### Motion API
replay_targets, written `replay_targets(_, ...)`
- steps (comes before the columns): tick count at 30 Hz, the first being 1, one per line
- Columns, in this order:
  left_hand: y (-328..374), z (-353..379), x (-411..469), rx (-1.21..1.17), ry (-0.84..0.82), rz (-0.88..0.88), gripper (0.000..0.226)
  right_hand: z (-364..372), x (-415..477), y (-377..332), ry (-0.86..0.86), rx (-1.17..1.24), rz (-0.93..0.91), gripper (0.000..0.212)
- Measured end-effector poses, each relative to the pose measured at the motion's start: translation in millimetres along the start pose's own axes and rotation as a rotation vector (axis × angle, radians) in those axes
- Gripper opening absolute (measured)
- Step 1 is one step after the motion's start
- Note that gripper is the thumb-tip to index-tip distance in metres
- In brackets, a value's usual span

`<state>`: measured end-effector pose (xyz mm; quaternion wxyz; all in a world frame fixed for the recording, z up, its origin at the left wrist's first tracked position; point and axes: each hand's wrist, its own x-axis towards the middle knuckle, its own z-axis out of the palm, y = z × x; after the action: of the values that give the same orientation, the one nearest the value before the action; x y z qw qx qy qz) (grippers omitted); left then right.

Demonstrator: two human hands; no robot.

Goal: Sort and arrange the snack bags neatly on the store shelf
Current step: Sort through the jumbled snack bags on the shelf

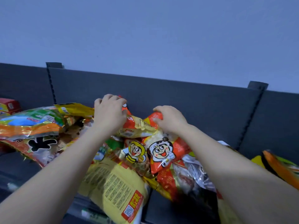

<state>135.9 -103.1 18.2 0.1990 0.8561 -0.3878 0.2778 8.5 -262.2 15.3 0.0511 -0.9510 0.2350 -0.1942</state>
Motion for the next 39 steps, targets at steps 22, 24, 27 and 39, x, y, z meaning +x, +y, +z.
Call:
replay_targets(22, 247, -28, -144, -0.320, -0.725, 0.180, 0.065, -80, -272, 159, -0.147, -0.132, 0.275, 0.032)
replay_targets(24, 250, -33, -152, -0.342, -0.691, 0.129, 0.055, -79, -289, 164, -0.165, -0.116, 0.262, 0.030)
replay_targets(27, 252, -38, -161, -0.359, -0.634, 0.112, 0.047, -76, -310, 168, -0.198, -0.082, 0.269, 0.037)
replay_targets(39, 272, -68, -122, -0.950, -0.283, -0.220, 0.031, -86, -318, 222, -0.089, -0.191, 0.386, 0.055)
